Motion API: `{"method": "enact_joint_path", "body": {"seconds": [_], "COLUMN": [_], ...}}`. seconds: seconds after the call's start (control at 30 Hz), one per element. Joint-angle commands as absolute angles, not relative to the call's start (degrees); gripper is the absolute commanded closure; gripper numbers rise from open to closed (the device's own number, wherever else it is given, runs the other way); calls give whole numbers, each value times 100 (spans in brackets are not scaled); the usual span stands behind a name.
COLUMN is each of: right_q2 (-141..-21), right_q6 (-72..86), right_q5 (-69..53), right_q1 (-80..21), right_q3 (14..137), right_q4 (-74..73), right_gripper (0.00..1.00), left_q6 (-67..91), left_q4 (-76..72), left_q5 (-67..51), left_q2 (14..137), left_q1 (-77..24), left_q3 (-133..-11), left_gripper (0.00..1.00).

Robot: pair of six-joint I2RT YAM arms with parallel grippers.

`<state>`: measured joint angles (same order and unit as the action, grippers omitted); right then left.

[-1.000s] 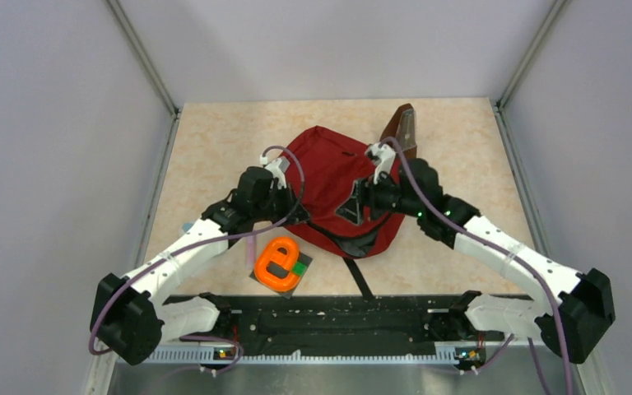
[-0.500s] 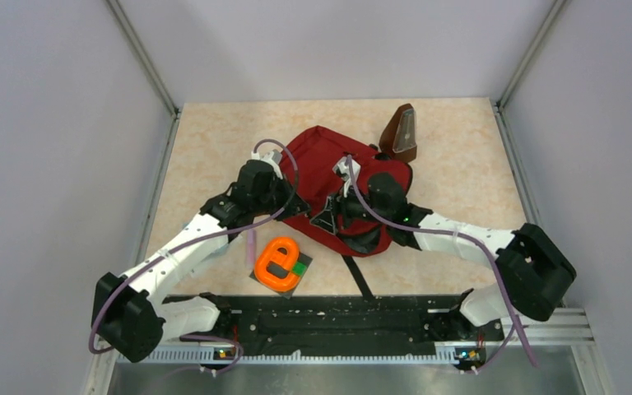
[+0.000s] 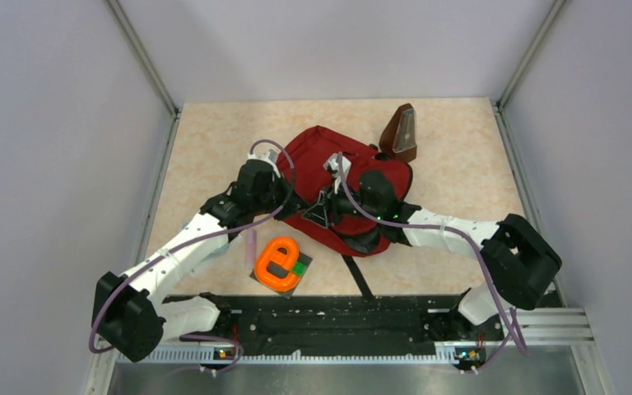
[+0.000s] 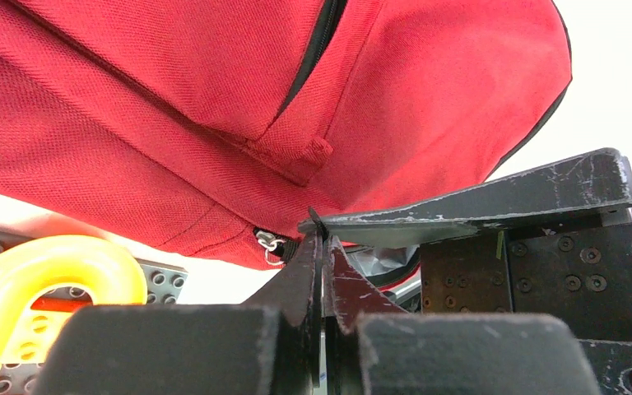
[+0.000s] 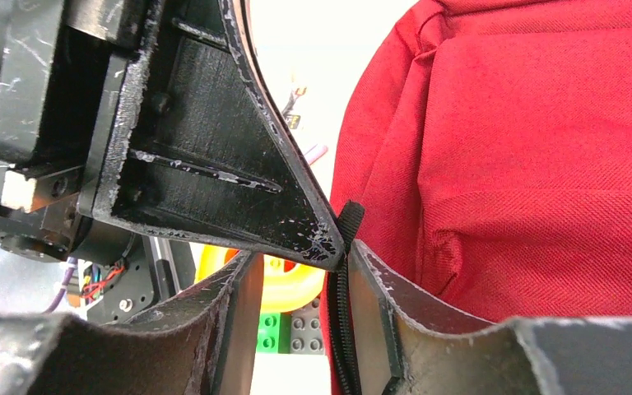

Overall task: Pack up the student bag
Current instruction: Zip the student bag at the center of the board.

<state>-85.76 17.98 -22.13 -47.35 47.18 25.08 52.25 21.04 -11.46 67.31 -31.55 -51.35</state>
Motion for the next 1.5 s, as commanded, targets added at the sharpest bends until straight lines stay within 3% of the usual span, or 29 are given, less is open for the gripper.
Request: {"method": "enact_joint_path", "body": {"seconds": [0.0,0.13,0.27,0.33,0.6,0.77,0.83,0.97,1.03,1.2,1.47], "right_q2": [-8822,-8884,-8944,-9027,-9114,-9106,-9047,-8745,-8634,-8562,-8473], "right_q6": [1793,1808,1782,1764,1789,1751,1697,1591,1498,1354,1221], "right_q5": [-2120,-2027,-1797,-1648,-1539,-1616,-1590,-1483,-1420,-1373,-1406], "right_q1": [-4841,-4857,-4860,-4860,-4860,-4860,-4860,-4863,-4860,-4866,-4861], "right_q3": [5143,5132,5066,5039,5207,5306,5317,5076,4989,5079,5122], "right_q4": [2832,2852,3023,3116,2788,2477,2314,2278,2300,2044,1832], "right_gripper": [60,54,57,62,100,100,100,100,100,100,100], "left_q6": [5472,5563,5642,5627,5616,5581,5495,5304,5368,5633,6040], "left_q4": [1639,1580,1500,1492,1523,1604,1747,2229,2478,2536,1759], "left_q5": [-1264,-1190,-1191,-1163,-1142,-1024,-860,-206,189,270,-436], "left_q2": [6648,6602,6597,6572,6614,6562,6496,6337,6211,5789,5752], "left_q1": [-3187,-3187,-3184,-3186,-3182,-3185,-3187,-3173,-3086,-2646,-2088], "left_q3": [-5421,-5403,-5379,-5379,-5346,-5364,-5410,-5497,-5441,-4800,-3911], "left_gripper": [100,100,100,100,100,99,87,40,31,23,20]}}
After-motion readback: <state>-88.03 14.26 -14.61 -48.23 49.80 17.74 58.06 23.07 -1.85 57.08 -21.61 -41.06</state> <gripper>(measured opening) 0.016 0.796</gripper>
